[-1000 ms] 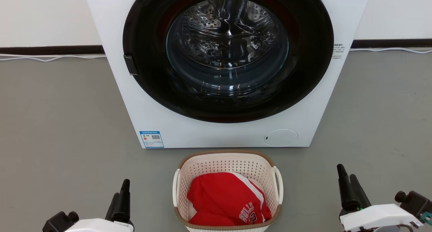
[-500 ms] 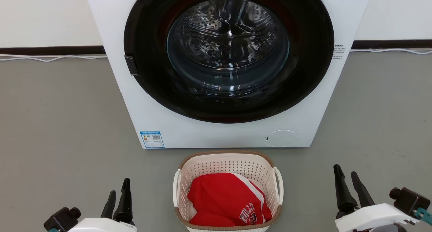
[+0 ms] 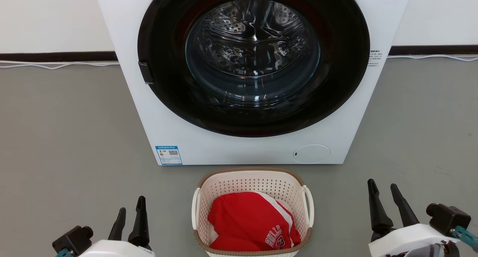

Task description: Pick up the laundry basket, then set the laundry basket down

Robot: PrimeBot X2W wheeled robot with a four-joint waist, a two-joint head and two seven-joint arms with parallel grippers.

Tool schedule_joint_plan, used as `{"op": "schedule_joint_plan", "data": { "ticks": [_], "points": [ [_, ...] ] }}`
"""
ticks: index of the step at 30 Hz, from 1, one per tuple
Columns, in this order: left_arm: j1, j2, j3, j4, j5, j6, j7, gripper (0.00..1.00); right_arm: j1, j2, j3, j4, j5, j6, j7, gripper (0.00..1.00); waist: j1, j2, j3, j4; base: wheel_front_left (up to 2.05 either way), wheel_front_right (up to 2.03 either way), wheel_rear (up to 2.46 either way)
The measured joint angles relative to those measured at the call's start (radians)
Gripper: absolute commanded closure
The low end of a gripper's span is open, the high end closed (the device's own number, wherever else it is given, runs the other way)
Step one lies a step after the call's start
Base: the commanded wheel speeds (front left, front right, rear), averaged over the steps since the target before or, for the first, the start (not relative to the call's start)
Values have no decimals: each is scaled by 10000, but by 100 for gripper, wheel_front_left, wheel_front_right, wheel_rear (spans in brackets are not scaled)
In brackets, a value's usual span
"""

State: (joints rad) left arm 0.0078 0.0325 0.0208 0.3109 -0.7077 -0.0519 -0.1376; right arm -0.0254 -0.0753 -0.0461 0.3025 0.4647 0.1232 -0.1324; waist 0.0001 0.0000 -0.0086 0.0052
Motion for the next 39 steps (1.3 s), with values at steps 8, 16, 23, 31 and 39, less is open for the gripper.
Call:
{"op": "schedule_joint_plan", "data": {
  "ticks": [8, 16, 23, 31, 39],
  "points": [
    [-29, 12, -69, -2, 861, 92, -205, 0, 1, 10, 13, 113, -911, 2, -190, 0, 0, 0, 10, 2, 0, 0, 0],
    [-144, 23, -109, -15, 1701, 169, -470, 0, 0, 17, 15, 240, -1883, 2, -454, 0, 0, 0, 41, -13, 0, 0, 0],
    [-149, 36, -167, -21, 2410, 224, -656, 0, -5, 15, 63, 276, -2757, 2, -644, 0, 0, 0, 76, -32, 0, 0, 0],
    [-197, 48, -224, -23, 3223, 255, -878, 0, -20, 6, 109, 309, -3758, 4, -878, 0, 0, 0, 90, -34, 0, 0, 0],
    [-204, 63, -268, -21, 4109, 314, -1104, 0, -40, -6, 123, 314, -4773, 12, -1085, 0, 0, 0, 82, -28, 0, 0, 0]
  ]
}}
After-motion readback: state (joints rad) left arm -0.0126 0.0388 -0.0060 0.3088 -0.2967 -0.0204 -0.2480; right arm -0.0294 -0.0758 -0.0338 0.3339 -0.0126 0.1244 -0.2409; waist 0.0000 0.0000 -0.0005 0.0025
